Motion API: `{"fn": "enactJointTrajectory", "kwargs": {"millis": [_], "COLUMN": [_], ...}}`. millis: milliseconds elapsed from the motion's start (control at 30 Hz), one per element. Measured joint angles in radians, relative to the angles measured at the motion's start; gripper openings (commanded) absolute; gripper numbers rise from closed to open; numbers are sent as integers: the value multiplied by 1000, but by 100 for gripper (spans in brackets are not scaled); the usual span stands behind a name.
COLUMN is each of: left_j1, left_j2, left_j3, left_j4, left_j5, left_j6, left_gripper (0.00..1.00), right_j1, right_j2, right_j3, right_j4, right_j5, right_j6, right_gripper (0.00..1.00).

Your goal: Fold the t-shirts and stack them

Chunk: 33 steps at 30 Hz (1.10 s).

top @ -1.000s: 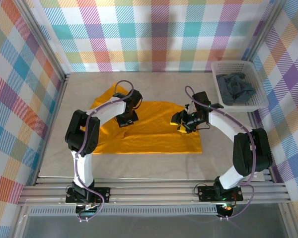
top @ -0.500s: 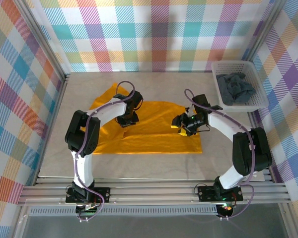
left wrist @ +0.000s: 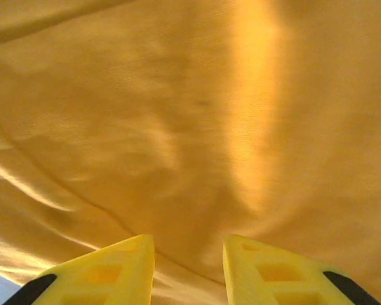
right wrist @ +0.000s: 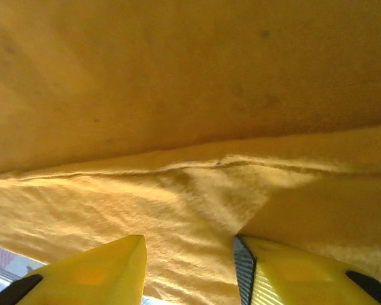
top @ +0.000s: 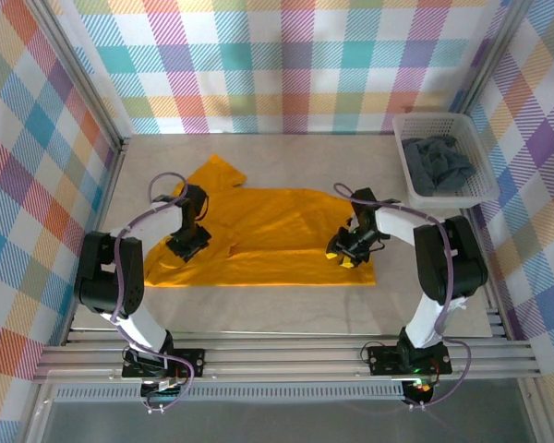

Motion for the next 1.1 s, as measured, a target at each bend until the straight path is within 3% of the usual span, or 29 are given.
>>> {"fn": "enactJointTrajectory", "kwargs": {"millis": [467, 700, 900, 1100], "left_j1": [77, 86, 86, 88], "left_j2": [-18, -49, -62, 172], "left_j3": [-99, -99, 131, 571], "left_j4": [-2, -22, -102, -72], "left_j5": [4, -11, -28, -34], "left_j6": [0, 4, 7, 60], "left_gripper": [37, 42, 46, 49], "right_j1": [39, 16, -111, -209], "right_j2": [-14, -68, -37, 202], "right_j3": [2, 98, 278, 556], "right_j4": [-63, -125, -104, -72], "right_j5": [-5, 47, 105, 155], "right_j6": [-17, -17, -24, -87], "right_gripper": [45, 46, 46, 50]}}
